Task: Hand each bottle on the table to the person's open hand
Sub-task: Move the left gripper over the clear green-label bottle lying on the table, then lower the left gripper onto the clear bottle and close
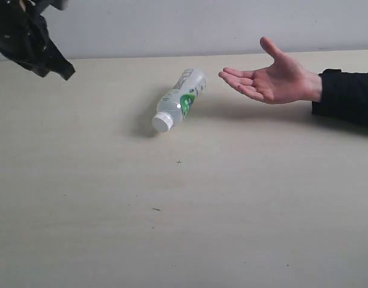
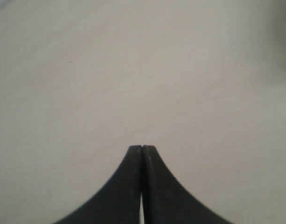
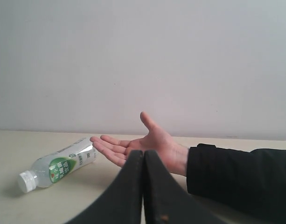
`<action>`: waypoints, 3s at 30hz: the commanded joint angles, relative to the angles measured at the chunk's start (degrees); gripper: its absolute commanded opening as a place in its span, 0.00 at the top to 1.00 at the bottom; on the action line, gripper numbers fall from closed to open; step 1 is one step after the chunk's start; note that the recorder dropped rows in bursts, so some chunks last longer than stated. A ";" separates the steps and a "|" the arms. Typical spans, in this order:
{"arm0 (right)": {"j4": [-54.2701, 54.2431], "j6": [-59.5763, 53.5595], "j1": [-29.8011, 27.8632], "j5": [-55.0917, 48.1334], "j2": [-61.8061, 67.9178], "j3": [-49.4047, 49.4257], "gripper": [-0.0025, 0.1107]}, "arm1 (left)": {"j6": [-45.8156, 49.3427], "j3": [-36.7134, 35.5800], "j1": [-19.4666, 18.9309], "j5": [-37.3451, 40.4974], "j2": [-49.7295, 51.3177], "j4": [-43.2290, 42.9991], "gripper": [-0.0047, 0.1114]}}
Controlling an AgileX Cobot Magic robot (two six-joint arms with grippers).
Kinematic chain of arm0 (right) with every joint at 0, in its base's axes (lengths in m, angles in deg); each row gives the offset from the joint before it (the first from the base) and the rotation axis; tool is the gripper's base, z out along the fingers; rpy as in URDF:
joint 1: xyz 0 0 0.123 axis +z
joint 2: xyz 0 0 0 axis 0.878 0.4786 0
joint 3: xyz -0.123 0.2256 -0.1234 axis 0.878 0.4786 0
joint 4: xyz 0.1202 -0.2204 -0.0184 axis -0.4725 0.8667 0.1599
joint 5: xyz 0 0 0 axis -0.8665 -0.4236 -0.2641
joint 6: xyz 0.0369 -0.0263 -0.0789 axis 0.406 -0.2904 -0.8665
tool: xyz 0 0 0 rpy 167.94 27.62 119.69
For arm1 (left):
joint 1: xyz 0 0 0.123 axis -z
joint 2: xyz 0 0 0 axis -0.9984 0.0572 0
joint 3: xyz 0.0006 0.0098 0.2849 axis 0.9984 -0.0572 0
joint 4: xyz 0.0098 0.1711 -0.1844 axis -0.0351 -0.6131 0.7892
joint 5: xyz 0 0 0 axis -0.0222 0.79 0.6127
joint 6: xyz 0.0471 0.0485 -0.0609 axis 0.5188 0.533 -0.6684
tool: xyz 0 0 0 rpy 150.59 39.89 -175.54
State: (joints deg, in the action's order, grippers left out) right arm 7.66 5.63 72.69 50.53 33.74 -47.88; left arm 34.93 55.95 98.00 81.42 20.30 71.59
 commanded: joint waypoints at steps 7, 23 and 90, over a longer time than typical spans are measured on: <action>0.31 -0.15 0.08 0.42 -0.31 0.25 0.98 | 15.42 13.45 1.51 10.79 7.63 24.55 0.96; 0.31 -0.15 0.08 0.42 -0.31 0.25 0.98 | 18.96 20.40 7.03 1.98 13.49 33.45 0.59; 0.31 -0.13 0.08 0.43 -0.31 0.25 0.98 | -4.14 51.76 14.12 7.38 44.15 13.65 0.32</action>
State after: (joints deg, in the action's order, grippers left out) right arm 7.66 5.63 72.69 50.53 33.74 -47.88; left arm 31.27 107.42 111.94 89.29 64.68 85.39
